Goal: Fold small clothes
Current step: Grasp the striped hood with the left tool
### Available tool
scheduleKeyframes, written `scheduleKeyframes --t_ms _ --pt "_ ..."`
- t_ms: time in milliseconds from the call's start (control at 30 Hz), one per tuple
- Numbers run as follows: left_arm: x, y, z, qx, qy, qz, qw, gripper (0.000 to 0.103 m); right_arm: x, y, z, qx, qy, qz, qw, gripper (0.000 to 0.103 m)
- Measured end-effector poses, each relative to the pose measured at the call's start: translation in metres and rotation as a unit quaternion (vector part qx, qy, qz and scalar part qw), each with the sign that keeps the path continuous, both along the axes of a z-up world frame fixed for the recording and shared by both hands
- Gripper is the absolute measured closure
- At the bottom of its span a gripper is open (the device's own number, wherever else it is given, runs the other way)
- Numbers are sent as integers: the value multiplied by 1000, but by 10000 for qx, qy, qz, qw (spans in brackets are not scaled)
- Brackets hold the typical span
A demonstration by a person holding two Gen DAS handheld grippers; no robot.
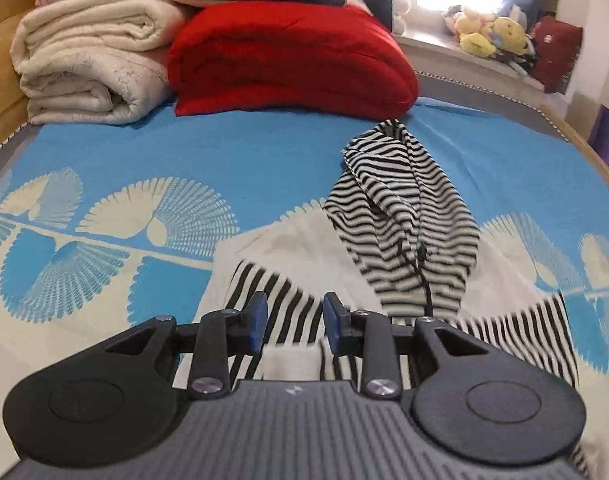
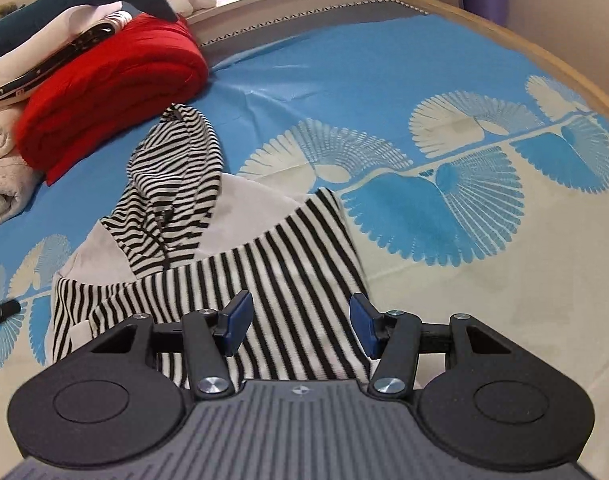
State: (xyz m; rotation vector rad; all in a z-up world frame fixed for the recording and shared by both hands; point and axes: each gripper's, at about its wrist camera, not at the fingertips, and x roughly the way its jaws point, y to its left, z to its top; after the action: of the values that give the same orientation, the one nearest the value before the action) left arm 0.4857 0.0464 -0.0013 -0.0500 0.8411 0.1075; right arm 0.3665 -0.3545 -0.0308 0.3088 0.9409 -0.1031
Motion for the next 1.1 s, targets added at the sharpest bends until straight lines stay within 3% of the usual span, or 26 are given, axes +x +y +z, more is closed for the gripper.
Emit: scheduleKeyframes --t_ms 133,267,367,500,567,633,767,833,867,933,967,1000,1100 --pt "62 -2 -9 -108 73 109 9999 68 -2 -9 -3 91 75 -24 9999 47" --pt "143 -9 -34 164 94 -55 9998 52 -3 -10 -4 40 66 19 10000 47" --pt "201 -1 -56 269 19 316 9991 34 -4 -8 -9 47 122 71 9999 47" --pt "265 12 -83 592 -23 535 9968 26 0 1 -17 9 252 204 9995 47" --pt "289 21 -94 620 6 658 9959 25 1 6 -20 8 280 237 9993 47" --pt "307 29 -104 411 22 757 9963 23 3 11 -22 56 307 348 9989 47" --pt "338 29 -128 230 466 384 9979 23 6 19 -28 -91 371 466 9982 47" --pt "349 22 -140 473 718 173 9961 25 9 20 -31 -164 410 452 9980 47" --pt "350 20 -143 566 718 118 9957 28 11 21 -34 -177 439 420 9980 47" --pt "351 17 -146 556 678 -42 9961 52 15 23 -37 -207 482 398 9978 47" --pt "351 15 -145 503 616 -174 9967 93 17 26 -39 -249 492 401 9977 47" --pt "351 12 -143 568 637 -268 9960 103 18 29 -41 -298 509 412 9974 47" --pt "339 -10 -129 1336 343 -617 9885 103 20 38 -43 -404 522 501 9966 47"
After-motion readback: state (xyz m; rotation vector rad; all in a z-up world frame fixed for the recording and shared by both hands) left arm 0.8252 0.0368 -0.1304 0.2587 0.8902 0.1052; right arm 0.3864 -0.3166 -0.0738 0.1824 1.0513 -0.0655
